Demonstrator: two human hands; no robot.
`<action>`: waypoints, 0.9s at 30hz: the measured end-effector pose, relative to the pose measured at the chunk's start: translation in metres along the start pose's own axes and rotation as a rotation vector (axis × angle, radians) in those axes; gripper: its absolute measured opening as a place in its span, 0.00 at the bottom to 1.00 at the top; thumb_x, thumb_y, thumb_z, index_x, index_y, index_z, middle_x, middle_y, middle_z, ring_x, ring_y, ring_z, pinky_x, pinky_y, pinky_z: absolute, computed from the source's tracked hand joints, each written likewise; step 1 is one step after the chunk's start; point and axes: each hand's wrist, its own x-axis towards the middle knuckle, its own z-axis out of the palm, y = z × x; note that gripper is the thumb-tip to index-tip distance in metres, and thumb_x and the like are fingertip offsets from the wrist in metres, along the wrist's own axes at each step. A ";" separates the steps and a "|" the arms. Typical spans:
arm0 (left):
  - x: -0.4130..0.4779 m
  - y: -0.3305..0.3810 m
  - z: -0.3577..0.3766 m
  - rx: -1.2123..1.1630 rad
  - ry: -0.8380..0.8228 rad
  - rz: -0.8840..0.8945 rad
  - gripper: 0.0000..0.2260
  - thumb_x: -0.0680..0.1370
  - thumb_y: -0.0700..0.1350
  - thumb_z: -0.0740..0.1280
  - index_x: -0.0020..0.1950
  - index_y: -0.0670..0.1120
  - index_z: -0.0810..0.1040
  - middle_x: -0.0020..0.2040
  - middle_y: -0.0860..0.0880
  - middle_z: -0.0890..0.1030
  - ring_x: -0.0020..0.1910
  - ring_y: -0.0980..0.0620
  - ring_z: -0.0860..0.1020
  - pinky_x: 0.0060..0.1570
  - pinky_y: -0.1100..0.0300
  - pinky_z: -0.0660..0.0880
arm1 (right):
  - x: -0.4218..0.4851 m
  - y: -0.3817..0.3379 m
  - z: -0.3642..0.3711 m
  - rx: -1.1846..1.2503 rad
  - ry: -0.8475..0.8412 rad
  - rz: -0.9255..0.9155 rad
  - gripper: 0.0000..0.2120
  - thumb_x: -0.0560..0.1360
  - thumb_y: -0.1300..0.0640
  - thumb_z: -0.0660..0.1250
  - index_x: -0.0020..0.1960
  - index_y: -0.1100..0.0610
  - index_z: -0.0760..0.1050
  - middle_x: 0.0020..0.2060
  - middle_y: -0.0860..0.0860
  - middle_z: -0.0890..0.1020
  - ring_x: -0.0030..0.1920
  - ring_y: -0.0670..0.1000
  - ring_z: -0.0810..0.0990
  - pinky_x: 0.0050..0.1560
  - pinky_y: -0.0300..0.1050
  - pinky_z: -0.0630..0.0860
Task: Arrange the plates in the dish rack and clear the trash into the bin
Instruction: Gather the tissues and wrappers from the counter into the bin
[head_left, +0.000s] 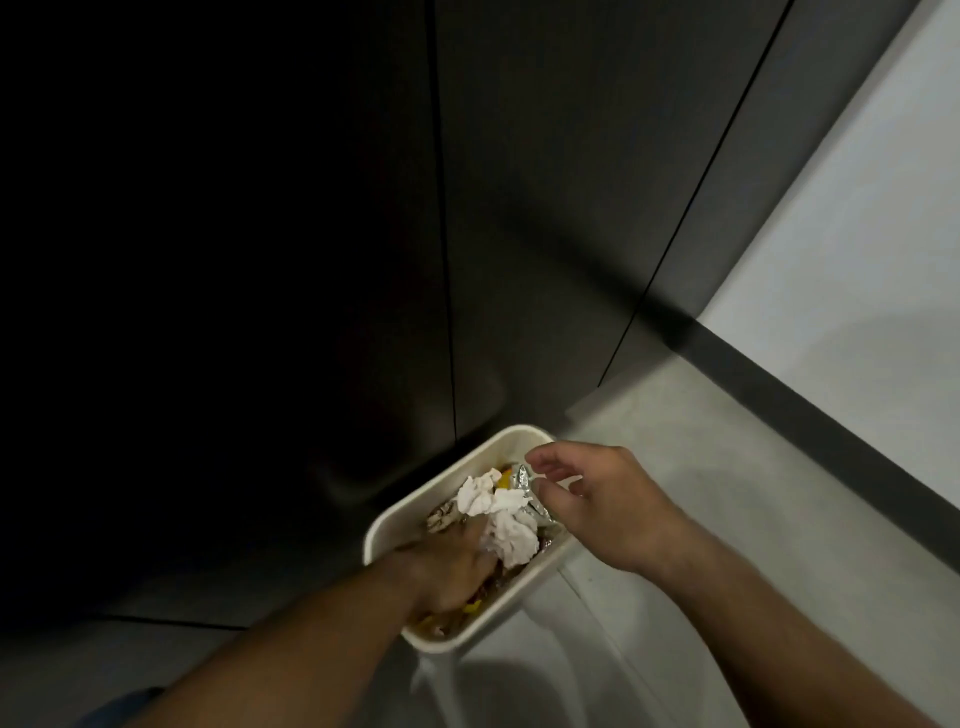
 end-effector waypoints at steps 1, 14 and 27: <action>-0.009 0.000 0.001 0.154 0.052 0.026 0.29 0.79 0.63 0.49 0.77 0.57 0.45 0.80 0.49 0.51 0.75 0.43 0.60 0.69 0.45 0.63 | 0.002 -0.002 0.000 0.001 0.008 -0.008 0.12 0.78 0.53 0.68 0.61 0.47 0.80 0.52 0.43 0.82 0.53 0.40 0.79 0.56 0.42 0.78; -0.039 0.003 -0.017 0.276 0.238 0.108 0.15 0.83 0.50 0.55 0.69 0.53 0.68 0.64 0.45 0.76 0.60 0.43 0.76 0.58 0.50 0.74 | 0.004 -0.020 0.000 -0.219 -0.002 -0.008 0.15 0.79 0.47 0.63 0.64 0.47 0.77 0.56 0.42 0.80 0.54 0.43 0.76 0.52 0.38 0.72; -0.124 0.028 -0.098 -0.042 0.419 0.269 0.17 0.80 0.58 0.55 0.56 0.53 0.80 0.54 0.59 0.78 0.49 0.60 0.77 0.52 0.58 0.75 | -0.012 -0.085 -0.053 -0.245 -0.048 0.018 0.15 0.81 0.47 0.60 0.64 0.48 0.76 0.57 0.46 0.79 0.53 0.46 0.75 0.52 0.42 0.73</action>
